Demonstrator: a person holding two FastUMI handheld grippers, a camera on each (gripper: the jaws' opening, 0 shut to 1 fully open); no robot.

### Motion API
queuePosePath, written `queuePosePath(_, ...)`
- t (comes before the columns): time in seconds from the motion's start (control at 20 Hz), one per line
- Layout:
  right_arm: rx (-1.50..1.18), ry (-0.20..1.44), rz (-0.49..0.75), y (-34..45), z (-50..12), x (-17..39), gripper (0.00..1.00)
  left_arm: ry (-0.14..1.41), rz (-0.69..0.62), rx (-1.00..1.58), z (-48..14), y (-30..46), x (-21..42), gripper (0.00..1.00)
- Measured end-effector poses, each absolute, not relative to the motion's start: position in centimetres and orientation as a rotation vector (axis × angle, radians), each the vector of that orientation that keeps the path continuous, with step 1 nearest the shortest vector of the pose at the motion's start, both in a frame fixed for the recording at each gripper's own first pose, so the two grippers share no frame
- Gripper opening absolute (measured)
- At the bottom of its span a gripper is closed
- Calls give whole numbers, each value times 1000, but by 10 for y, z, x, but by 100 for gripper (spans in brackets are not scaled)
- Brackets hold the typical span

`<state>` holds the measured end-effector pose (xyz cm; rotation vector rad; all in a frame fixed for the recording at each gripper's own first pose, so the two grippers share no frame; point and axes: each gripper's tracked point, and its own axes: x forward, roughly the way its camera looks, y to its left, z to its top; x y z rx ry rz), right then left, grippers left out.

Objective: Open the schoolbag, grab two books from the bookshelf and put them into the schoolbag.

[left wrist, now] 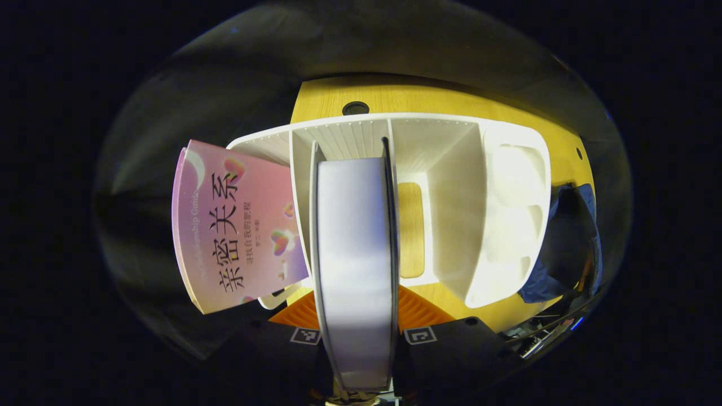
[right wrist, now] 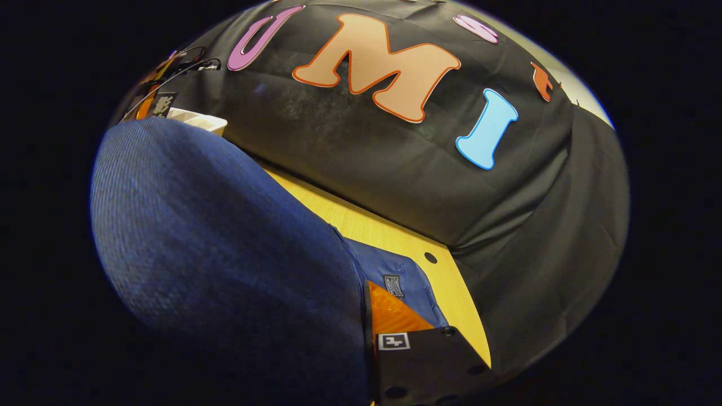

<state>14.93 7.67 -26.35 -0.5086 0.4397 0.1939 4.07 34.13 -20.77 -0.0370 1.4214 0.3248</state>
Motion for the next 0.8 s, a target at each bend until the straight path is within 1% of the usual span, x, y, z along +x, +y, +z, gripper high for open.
queuePosePath(0.25,-492,437,205,75,-262,148,8,1409,352,-6,-157,323,5,38)
queuePosePath(0.3,-484,438,207,75,-262,148,8,1401,350,-8,-147,318,-5,40)
queuePosePath(0.45,-459,440,217,71,-260,145,8,1379,361,-36,-122,295,-36,40)
queuePosePath(0.8,-401,452,246,65,-258,143,8,1304,351,-108,-82,232,-95,39)
